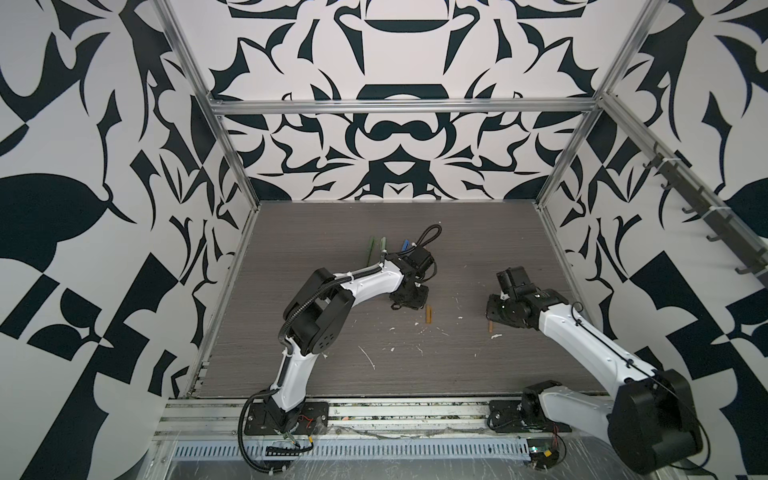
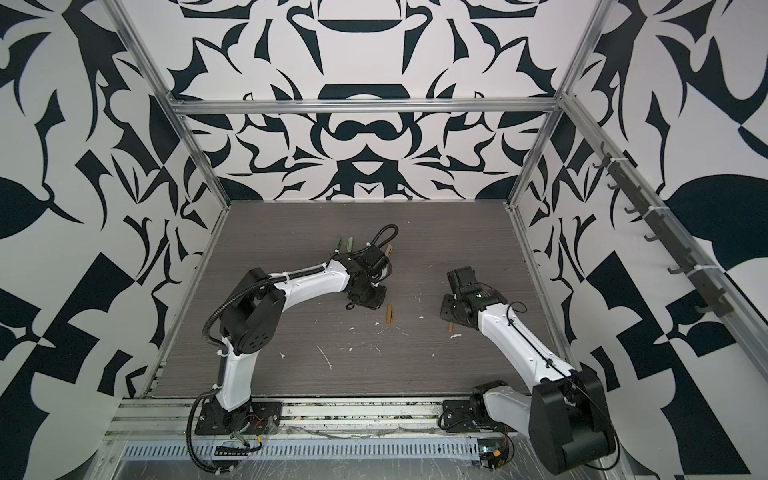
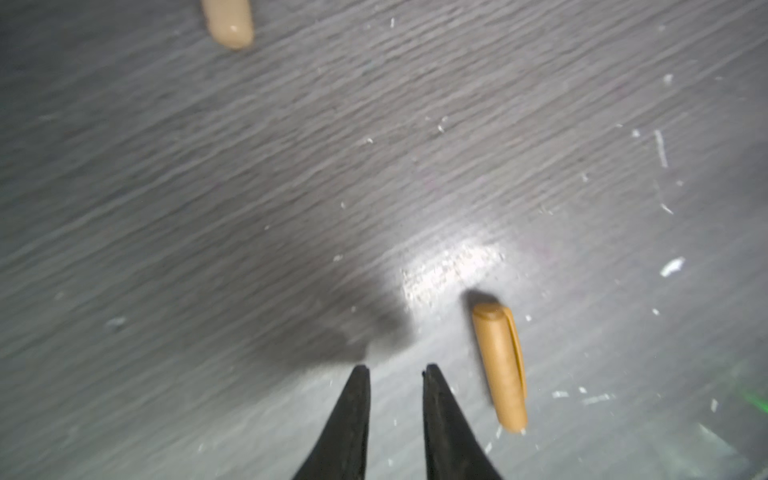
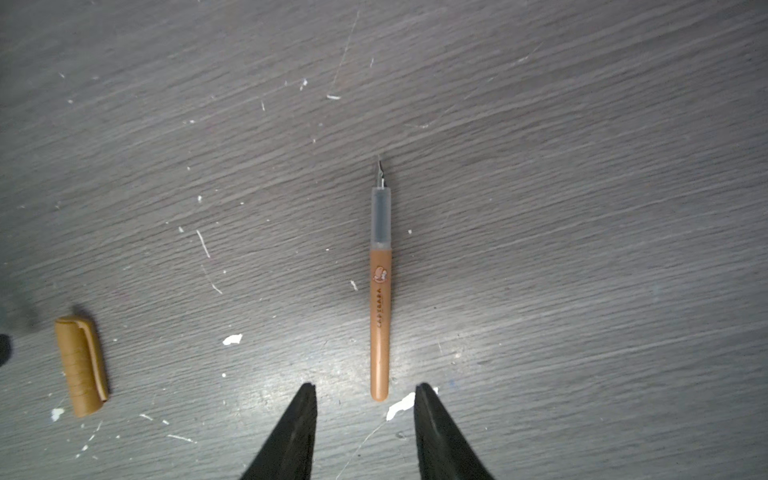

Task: Insert the pens into the pen caps
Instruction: 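Swing the left gripper toward the center while the right gripper grasps the tan fountain pen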

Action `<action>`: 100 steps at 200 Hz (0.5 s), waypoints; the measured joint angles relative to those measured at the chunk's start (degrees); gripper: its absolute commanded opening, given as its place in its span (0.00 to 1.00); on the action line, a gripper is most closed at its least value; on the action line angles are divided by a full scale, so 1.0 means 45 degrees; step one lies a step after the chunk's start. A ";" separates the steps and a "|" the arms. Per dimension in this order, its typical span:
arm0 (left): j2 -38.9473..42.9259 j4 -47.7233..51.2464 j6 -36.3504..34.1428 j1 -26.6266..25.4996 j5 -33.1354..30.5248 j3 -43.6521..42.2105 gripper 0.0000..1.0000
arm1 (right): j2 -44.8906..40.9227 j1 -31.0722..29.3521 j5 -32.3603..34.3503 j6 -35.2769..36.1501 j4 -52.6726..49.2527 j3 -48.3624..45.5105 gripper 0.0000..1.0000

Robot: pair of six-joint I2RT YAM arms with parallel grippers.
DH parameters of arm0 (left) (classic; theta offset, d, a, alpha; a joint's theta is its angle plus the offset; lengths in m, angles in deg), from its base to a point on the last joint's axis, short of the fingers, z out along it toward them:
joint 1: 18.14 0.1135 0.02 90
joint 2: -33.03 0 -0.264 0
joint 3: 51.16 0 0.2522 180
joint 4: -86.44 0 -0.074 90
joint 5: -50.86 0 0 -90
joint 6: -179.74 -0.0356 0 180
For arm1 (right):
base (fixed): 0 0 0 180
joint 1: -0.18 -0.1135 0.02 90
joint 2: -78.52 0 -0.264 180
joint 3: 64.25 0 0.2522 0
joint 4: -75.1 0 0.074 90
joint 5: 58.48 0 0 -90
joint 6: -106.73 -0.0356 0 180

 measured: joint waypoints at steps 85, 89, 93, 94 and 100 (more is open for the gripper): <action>1.0156 -0.6115 -0.0505 0.0000 0.0340 -0.7252 0.50 | 0.2875 0.0675 -0.0311 0.0714 0.0277 0.0933 0.29; 1.0467 -0.6460 -0.0432 0.0000 0.0398 -0.7630 0.52 | 0.3002 0.0729 -0.0345 0.0743 0.0296 0.1020 0.28; 1.0773 -0.6815 -0.0345 0.0000 0.0442 -0.7985 0.54 | 0.3167 0.0811 -0.0408 0.0792 0.0321 0.1132 0.28; 1.0865 -0.6936 -0.0301 0.0000 0.0452 -0.8126 0.54 | 0.3196 0.0821 -0.0418 0.0797 0.0325 0.1146 0.28; 1.1186 -0.7383 -0.0219 0.0000 0.0525 -0.8582 0.56 | 0.3419 0.0923 -0.0481 0.0869 0.0364 0.1297 0.26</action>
